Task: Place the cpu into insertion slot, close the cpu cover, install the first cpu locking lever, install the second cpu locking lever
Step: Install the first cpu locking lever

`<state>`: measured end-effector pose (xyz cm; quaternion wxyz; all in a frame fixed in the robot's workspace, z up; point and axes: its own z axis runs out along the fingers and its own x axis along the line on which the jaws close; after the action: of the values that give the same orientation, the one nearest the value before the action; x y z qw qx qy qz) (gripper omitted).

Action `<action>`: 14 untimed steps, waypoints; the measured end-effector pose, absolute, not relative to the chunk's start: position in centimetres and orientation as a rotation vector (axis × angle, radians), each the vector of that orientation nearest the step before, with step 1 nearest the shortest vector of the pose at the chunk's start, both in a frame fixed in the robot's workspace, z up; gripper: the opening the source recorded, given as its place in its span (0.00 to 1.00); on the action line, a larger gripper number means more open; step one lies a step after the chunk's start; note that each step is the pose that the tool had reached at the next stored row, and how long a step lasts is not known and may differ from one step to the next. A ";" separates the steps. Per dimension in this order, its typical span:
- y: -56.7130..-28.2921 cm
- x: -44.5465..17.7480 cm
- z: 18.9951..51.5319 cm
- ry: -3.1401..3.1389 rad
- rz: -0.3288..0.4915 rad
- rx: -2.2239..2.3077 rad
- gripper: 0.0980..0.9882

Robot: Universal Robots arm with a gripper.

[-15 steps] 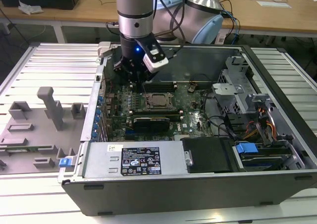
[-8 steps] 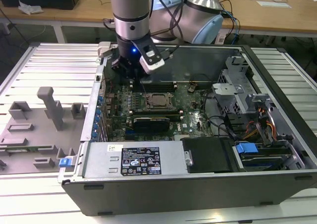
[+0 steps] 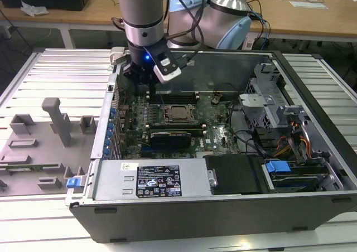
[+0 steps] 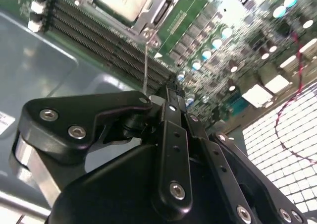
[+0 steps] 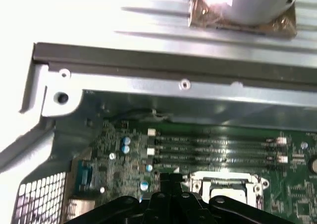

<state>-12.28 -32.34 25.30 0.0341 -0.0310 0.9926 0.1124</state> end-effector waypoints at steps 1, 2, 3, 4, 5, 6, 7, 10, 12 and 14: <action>-32.3 -12.3 25.3 3.051 0.351 -0.095 0.01; -32.3 -12.2 25.3 3.051 0.351 -0.095 0.01; -32.3 -12.0 25.3 3.051 0.351 -0.095 0.01; -32.3 -11.8 25.3 3.051 0.351 -0.095 0.01; -32.3 -11.5 25.3 3.051 0.351 -0.095 0.01; -32.3 -11.1 25.3 3.051 0.351 -0.095 0.01; -32.3 -10.8 25.3 3.051 0.351 -0.095 0.01; -32.3 -9.1 25.3 3.051 0.351 -0.095 0.01; -32.4 -7.5 25.2 3.051 0.351 -0.095 0.01; -32.4 -7.1 25.2 3.052 0.351 -0.095 0.01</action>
<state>-7.11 -32.35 25.23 0.0342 -0.0310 0.9924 0.1141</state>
